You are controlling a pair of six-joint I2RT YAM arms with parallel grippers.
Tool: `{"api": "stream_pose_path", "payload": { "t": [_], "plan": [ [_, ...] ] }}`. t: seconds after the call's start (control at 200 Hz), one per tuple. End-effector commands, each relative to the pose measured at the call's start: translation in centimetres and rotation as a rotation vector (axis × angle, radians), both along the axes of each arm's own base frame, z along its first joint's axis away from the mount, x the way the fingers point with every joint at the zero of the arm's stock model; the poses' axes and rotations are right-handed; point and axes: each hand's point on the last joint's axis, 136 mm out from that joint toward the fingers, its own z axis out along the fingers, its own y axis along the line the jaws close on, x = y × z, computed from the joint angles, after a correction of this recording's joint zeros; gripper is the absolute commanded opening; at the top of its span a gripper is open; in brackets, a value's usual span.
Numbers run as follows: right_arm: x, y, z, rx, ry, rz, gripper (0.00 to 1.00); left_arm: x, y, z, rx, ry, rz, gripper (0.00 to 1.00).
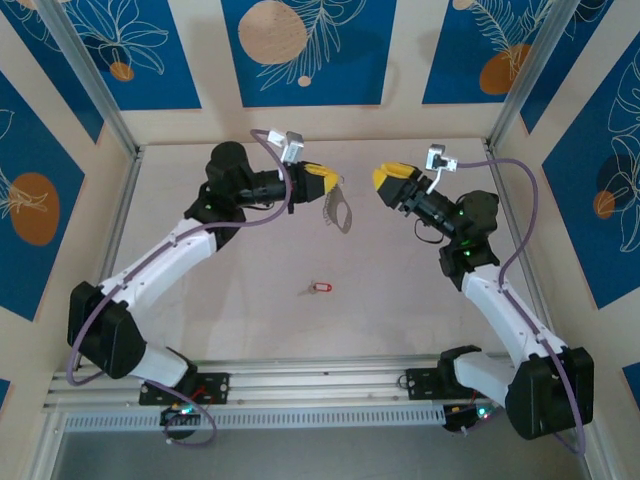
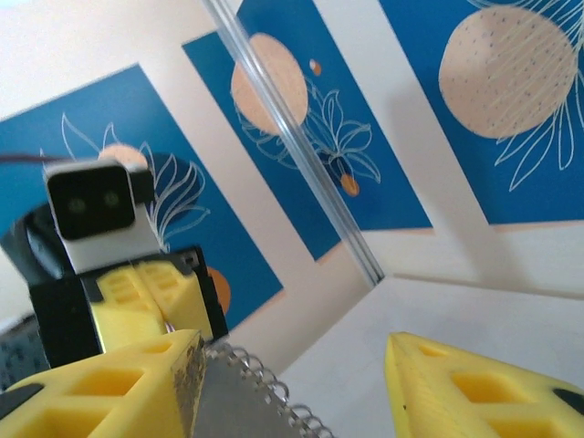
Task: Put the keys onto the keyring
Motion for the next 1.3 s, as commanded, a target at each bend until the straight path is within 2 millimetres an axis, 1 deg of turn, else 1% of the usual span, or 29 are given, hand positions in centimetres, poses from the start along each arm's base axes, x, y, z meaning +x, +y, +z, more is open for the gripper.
{"api": "stream_pose_path", "payload": {
  "t": [0.0, 0.15, 0.41, 0.525, 0.665, 0.86, 0.92, 1.105, 1.145, 1.245, 1.295],
  "plan": [
    [-2.2, 1.1, 0.2, -0.089, -0.037, 0.134, 0.55, -1.7, 0.2, -0.5, 0.099, -0.065, -0.1, 0.0],
    [-3.7, 2.3, 0.6, -0.123, -0.082, 0.261, 0.54, -2.1, 0.0, -0.5, 0.144, -0.078, -0.147, 0.0],
    [-5.1, 4.3, 0.6, -0.148, -0.111, 0.375, 0.49, -2.3, -0.1, -0.9, 0.173, -0.075, -0.193, 0.0],
    [-5.2, 5.1, 0.3, -0.158, -0.112, 0.4, 0.48, -2.4, -0.1, -0.8, 0.173, -0.08, -0.199, 0.0],
    [-4.8, 5.9, -0.2, -0.162, -0.104, 0.416, 0.45, -2.4, -0.2, -0.9, 0.172, -0.076, -0.209, 0.0],
    [-4.3, 6.5, -0.9, -0.164, -0.088, 0.421, 0.43, -2.4, -0.2, -0.5, 0.165, -0.088, -0.208, 0.0],
    [-4.1, 6.6, -1.3, -0.163, -0.081, 0.418, 0.41, -2.5, -0.2, -0.4, 0.163, -0.087, -0.209, 0.0],
    [-3.7, 6.6, -1.3, -0.156, -0.077, 0.41, 0.31, -2.4, -0.4, -0.3, 0.156, -0.084, -0.215, 0.0],
    [-3.7, 6.6, -1.3, -0.156, -0.079, 0.41, 0.27, -2.3, -0.4, -0.3, 0.155, -0.083, -0.215, 0.0],
    [-3.7, 6.7, -1.3, -0.152, -0.077, 0.418, 0.14, -2.3, -0.4, -0.5, 0.151, -0.078, -0.214, 0.0],
    [-3.6, 6.7, -1.3, -0.15, -0.076, 0.418, 0.09, -2.3, -0.5, -0.5, 0.149, -0.077, -0.215, 0.0]
  ]
}}
